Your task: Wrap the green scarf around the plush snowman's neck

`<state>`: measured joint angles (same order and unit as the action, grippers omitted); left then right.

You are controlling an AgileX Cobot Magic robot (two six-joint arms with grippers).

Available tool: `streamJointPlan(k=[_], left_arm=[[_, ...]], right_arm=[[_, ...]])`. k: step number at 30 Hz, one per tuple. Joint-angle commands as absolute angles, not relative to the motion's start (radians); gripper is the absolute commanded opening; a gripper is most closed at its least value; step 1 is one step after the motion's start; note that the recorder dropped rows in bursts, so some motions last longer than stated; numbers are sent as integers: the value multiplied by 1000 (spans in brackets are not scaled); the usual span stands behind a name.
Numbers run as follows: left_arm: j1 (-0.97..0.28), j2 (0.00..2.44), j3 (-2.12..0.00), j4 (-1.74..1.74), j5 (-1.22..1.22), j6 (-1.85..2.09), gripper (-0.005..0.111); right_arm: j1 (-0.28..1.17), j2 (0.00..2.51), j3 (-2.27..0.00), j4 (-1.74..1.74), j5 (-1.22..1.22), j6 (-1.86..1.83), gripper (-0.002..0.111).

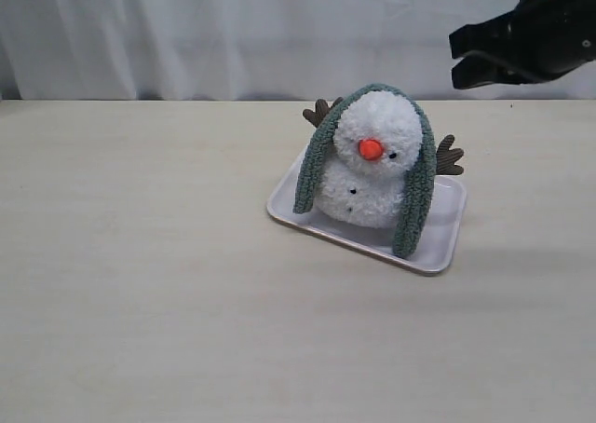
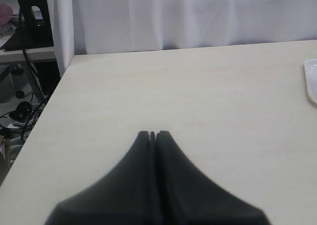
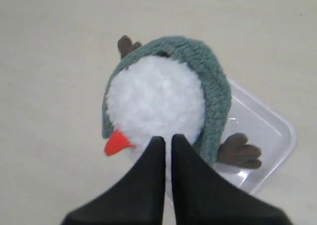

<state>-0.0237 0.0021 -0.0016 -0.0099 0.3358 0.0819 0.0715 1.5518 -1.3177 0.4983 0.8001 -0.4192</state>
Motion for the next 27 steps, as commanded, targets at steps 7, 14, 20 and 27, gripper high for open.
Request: streamJointPlan(k=[7,14,20,27], left_arm=[[-23,0,0,-9,323,82,0],[-23,0,0,-9,323,82,0],[-23,0,0,-9,323,82,0],[-23,0,0,-9,323,82,0]], right_arm=[[67,1930,-1773,456,986,-327,4],[67,2078,-1890,456,997,-327,4],[72,2140,-1890,462,1006,-350,4],[88,2186,-1890,464,1033,-356,4]])
